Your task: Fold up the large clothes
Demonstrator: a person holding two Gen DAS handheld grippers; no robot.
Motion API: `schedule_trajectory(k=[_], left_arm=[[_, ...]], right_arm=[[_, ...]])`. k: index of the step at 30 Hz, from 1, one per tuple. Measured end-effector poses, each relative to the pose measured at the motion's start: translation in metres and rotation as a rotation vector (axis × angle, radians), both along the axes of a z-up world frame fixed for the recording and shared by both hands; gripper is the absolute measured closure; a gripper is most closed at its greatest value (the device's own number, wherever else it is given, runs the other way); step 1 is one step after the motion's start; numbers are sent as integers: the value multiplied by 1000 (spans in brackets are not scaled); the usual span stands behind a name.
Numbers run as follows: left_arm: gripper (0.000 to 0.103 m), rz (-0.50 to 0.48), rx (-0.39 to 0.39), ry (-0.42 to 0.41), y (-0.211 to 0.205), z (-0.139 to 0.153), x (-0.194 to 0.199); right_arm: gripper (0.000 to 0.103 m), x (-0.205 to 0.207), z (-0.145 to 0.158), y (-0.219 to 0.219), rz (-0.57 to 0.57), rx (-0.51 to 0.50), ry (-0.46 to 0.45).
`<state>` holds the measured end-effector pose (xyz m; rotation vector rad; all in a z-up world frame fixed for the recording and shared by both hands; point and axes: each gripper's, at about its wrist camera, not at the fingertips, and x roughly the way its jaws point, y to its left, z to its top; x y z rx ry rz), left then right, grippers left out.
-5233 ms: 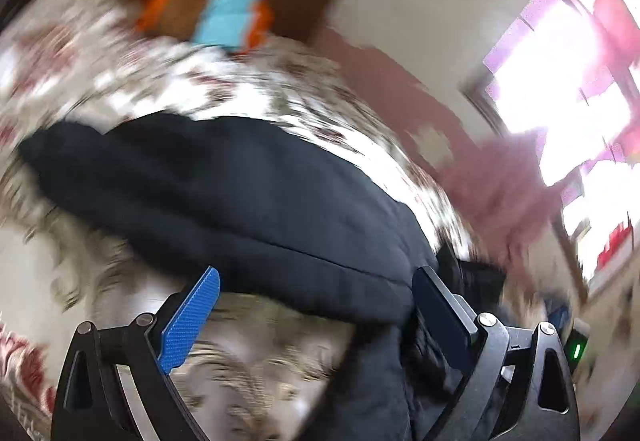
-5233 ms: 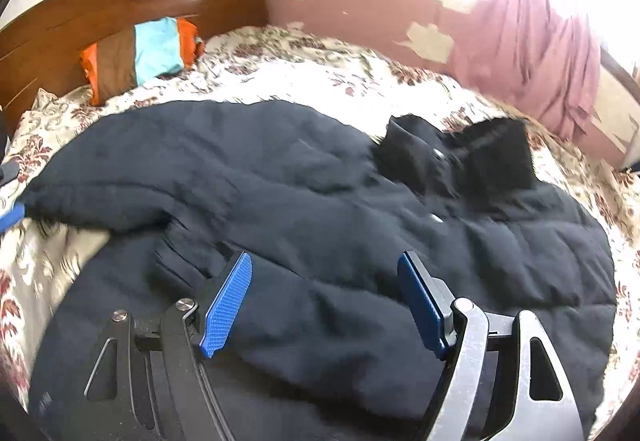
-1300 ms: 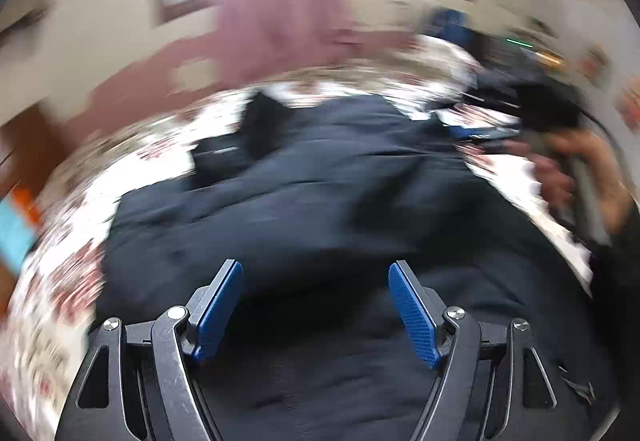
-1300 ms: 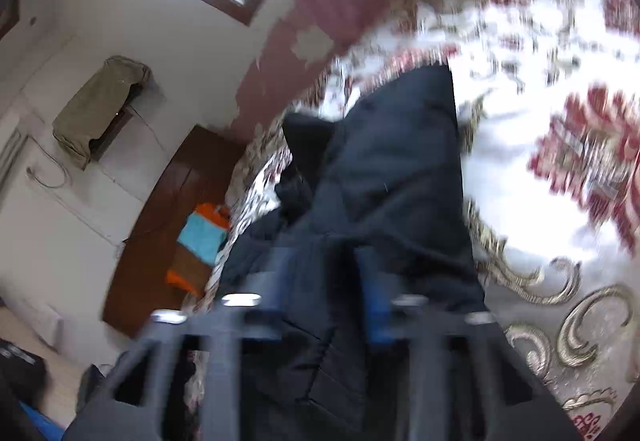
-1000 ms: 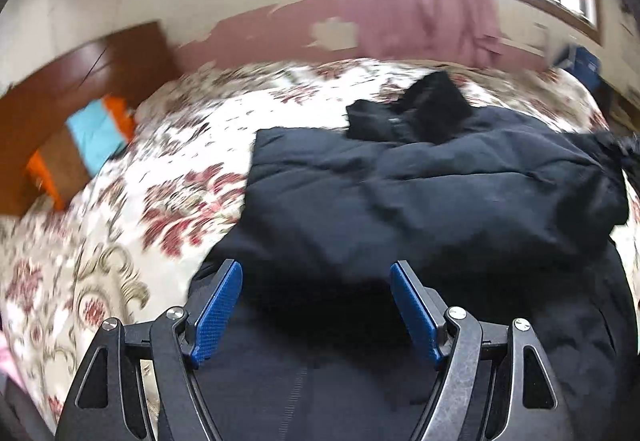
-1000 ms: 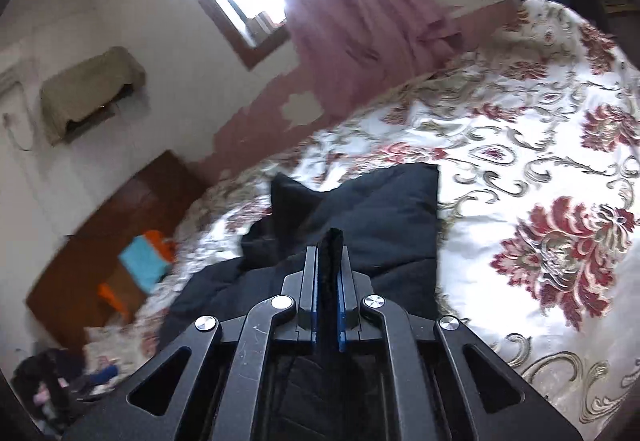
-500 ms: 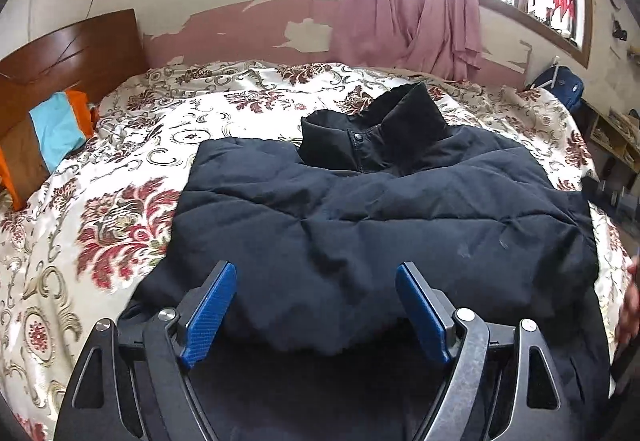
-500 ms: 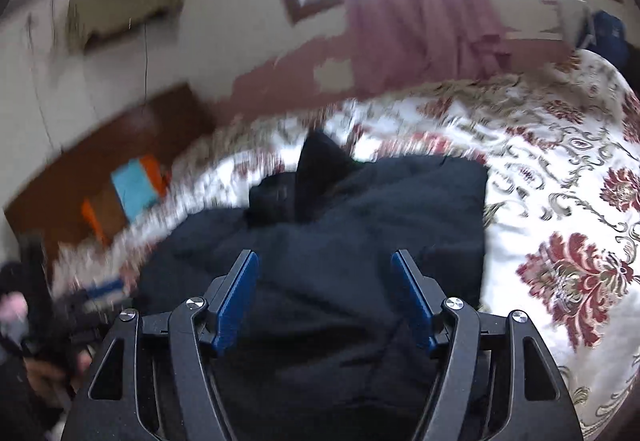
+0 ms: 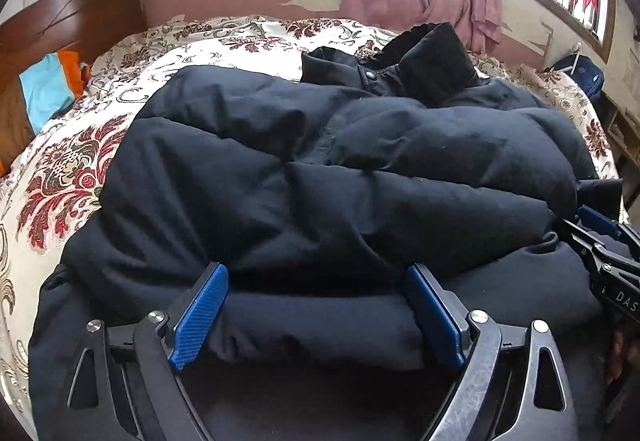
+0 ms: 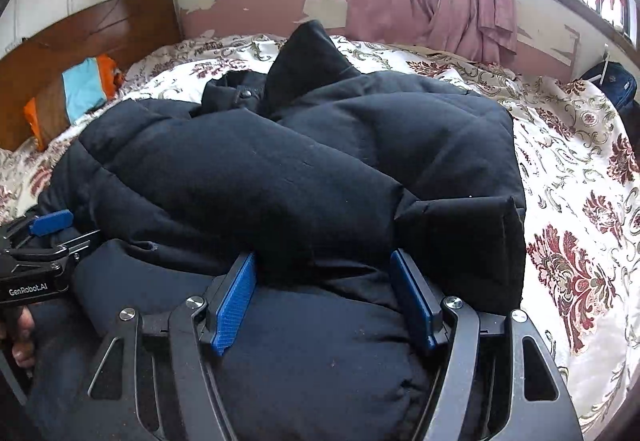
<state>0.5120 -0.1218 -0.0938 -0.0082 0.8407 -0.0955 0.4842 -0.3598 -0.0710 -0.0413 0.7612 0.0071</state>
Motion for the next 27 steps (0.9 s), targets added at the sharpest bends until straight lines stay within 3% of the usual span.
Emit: schedule_trajectory(k=[3, 6, 15, 19, 27], left_arm=[[10, 9, 32, -6, -4, -4, 1], [0, 45, 54, -12, -4, -8, 2], [0, 42, -22, -24, 4, -14, 1], [0, 38, -60, -28, 9, -15, -2], [0, 27, -76, -1, 11, -10, 1]], right_arm=[[39, 2, -4, 7, -3, -30, 4], [39, 6, -6, 9, -5, -34, 7], [36, 8, -9, 9, -2, -38, 6], [29, 8, -9, 8, 15, -18, 3], [27, 1, -2, 10, 24, -23, -10]])
